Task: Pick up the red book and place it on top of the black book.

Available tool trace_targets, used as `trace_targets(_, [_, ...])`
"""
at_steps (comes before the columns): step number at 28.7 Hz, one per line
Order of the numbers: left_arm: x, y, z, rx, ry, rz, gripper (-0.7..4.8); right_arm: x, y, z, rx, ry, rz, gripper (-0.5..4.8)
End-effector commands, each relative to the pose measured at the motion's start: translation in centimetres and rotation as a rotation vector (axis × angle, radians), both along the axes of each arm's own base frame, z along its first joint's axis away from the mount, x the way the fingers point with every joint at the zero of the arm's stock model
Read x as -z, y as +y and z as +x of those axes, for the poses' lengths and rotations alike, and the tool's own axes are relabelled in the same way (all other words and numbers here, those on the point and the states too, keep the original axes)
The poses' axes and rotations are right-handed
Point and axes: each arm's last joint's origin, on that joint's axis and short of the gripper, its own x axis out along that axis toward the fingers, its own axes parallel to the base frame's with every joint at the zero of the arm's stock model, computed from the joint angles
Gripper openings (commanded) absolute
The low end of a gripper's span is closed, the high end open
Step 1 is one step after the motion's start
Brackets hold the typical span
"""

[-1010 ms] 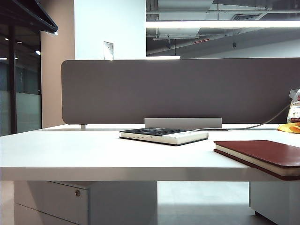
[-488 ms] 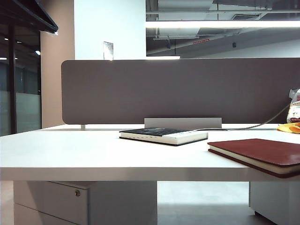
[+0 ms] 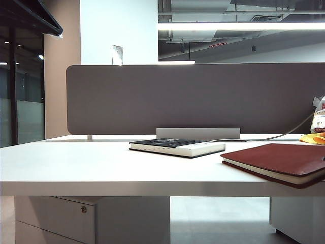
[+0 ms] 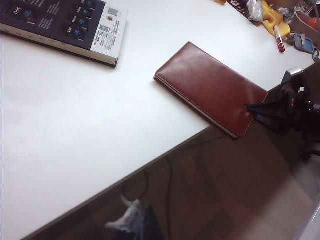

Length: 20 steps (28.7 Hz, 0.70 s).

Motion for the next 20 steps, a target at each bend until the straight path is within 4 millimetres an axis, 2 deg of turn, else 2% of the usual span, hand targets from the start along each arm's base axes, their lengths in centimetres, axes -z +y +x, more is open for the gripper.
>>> trace_targets(1, [-0.4, 0.0, 0.0, 0.003, -0.024, -0.004, -0.05, -0.6, 0.2, 0.4, -0.045, -0.088, -0.003, -0.01])
trace_targets(9, [-0.3, -0.1, 0.2, -0.001, -0.013, -0.017, -0.05, -1.7, 0.3, 0.8, -0.081, -0.199, 0.04, -0.01])
trace_targets(20, [1.2, -0.6, 2.1, 0.05, 0.072, -0.039, -0.05, -4.0, 0.3, 1.4, -0.083, -0.372, 0.134, -0.02])
